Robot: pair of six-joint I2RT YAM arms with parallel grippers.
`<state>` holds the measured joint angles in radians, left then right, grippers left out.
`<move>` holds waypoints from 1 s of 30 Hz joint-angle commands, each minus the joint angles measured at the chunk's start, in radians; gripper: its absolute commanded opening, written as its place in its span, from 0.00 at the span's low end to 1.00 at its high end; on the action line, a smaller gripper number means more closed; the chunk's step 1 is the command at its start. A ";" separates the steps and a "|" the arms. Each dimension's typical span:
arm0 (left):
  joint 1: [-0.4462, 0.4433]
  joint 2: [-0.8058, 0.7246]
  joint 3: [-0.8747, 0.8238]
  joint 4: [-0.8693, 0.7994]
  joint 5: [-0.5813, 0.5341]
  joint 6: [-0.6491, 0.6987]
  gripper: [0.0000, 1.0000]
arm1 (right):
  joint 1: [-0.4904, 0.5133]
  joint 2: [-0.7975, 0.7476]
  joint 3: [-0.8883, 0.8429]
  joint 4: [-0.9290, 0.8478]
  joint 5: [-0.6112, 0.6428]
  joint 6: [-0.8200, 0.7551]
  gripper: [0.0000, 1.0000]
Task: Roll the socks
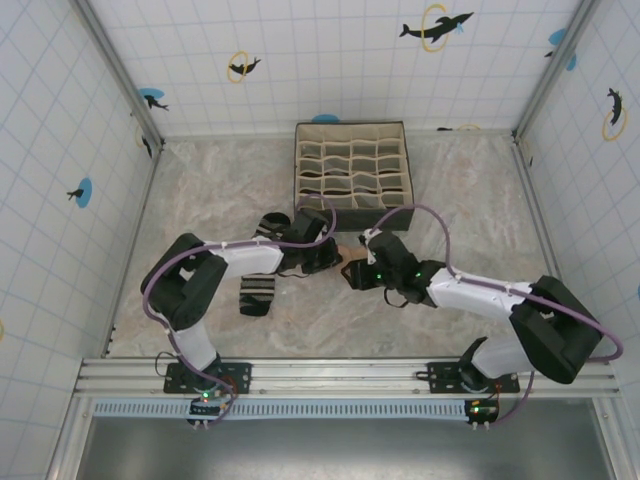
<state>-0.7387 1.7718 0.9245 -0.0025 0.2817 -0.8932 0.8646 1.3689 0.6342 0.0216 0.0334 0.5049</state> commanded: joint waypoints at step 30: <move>0.036 -0.045 -0.048 -0.157 0.096 -0.005 0.00 | 0.386 0.464 0.193 0.023 0.813 -0.325 0.44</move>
<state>-0.7059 1.7367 0.9092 -0.0982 0.3511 -0.8974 1.2797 1.8053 0.8089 0.0360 0.8597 0.1394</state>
